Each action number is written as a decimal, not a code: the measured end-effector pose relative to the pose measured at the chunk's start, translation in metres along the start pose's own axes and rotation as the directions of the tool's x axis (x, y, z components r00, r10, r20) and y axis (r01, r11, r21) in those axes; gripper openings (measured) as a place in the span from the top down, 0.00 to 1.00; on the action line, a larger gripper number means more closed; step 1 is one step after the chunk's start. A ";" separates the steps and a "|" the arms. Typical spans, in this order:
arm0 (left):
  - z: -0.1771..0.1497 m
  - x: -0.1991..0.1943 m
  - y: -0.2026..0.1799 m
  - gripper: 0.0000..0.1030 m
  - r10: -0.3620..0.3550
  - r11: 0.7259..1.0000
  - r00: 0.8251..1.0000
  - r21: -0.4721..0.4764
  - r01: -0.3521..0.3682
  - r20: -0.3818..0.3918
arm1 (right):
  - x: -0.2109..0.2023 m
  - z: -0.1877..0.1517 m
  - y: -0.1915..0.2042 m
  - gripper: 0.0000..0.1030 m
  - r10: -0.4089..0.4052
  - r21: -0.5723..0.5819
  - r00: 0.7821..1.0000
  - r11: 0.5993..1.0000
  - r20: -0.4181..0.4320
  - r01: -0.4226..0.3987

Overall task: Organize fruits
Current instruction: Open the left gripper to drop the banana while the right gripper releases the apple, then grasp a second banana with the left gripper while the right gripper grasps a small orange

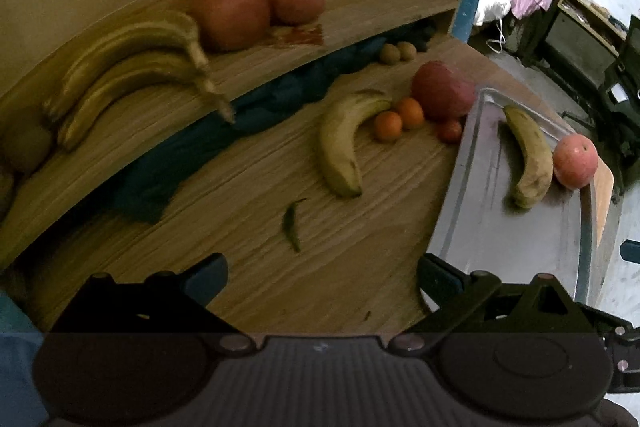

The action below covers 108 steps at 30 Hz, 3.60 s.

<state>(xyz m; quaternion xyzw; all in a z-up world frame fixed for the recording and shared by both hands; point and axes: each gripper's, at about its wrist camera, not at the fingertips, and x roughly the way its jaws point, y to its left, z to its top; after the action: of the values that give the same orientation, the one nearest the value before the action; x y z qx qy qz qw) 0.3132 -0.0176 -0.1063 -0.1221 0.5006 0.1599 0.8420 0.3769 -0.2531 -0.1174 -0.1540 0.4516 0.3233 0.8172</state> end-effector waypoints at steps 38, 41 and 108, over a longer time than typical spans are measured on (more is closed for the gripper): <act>0.063 0.069 0.010 0.00 0.056 0.988 0.998 -0.140 -0.061 -0.035 | 0.106 0.092 0.032 0.01 0.215 -0.363 0.976 0.907 -0.035 -0.212; 0.071 0.079 0.006 0.00 0.060 0.990 0.997 -0.127 -0.066 -0.045 | 0.118 0.097 0.030 0.01 0.214 -0.364 0.976 0.906 -0.044 -0.216; 0.100 0.120 -0.014 0.63 0.005 1.000 0.991 -0.011 -0.006 -0.135 | 0.166 0.120 0.032 0.70 0.289 -0.323 0.957 0.906 -0.006 -0.275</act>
<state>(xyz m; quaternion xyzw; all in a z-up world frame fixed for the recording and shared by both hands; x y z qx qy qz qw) 0.4532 0.0240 -0.1647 -0.1360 0.5557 0.1564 0.8051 0.4960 -0.0998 -0.1903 -0.2107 0.3934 0.5100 0.7353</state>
